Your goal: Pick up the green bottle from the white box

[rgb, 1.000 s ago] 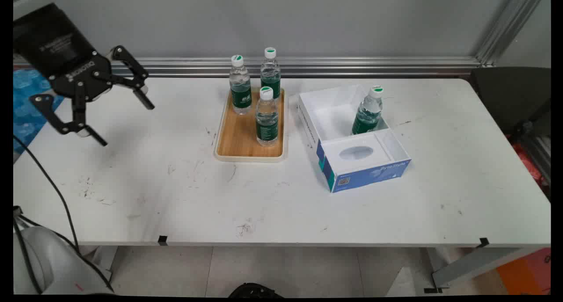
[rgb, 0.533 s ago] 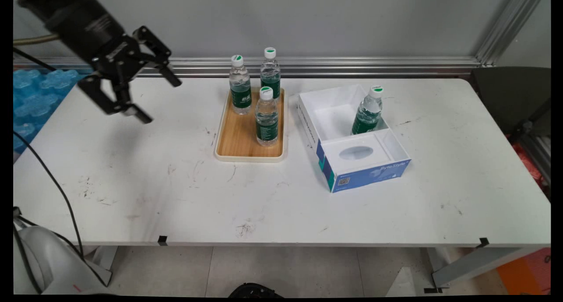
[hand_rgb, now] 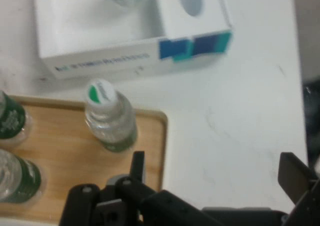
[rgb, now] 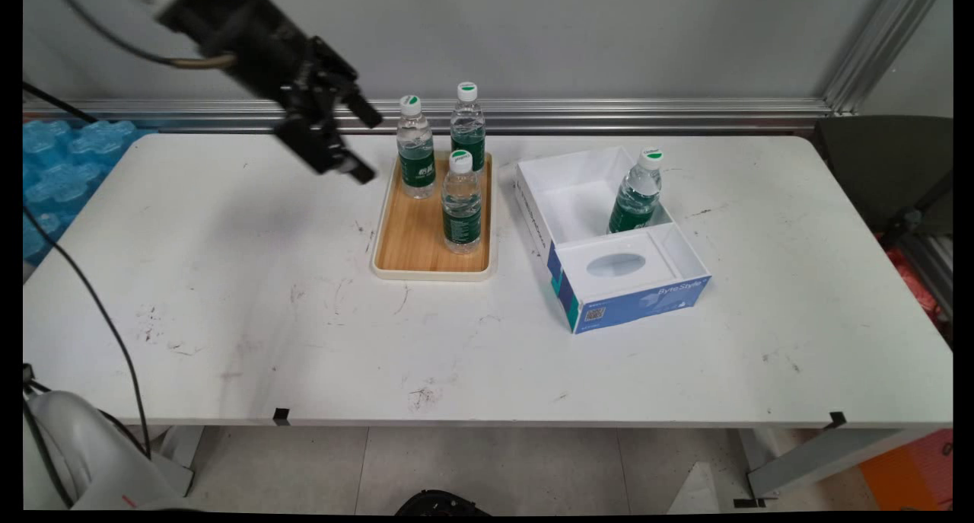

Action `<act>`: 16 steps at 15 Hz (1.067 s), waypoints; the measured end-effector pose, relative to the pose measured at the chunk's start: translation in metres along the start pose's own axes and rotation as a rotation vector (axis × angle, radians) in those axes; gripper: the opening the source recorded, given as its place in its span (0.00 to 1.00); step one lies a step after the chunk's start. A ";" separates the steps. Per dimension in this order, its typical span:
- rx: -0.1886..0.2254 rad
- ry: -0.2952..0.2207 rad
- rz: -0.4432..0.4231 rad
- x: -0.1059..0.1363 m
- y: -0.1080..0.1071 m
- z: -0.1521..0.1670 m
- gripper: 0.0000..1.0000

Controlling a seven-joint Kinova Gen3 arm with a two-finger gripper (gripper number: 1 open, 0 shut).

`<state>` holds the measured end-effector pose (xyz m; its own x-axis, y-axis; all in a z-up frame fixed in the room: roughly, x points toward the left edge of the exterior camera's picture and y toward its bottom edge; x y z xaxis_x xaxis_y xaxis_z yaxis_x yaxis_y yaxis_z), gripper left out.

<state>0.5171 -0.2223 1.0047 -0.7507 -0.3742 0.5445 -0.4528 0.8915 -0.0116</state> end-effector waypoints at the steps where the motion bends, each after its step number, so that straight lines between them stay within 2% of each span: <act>1: 0.021 0.008 -0.043 0.007 -0.001 0.011 1.00; 6: 0.090 0.039 -0.200 0.043 -0.009 0.070 1.00; 12: 0.118 0.044 -0.269 0.074 -0.017 0.131 1.00; 16: 0.122 0.043 -0.281 0.093 -0.022 0.174 1.00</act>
<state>0.3737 -0.3208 0.9096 -0.5680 -0.5883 0.5755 -0.6962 0.7164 0.0451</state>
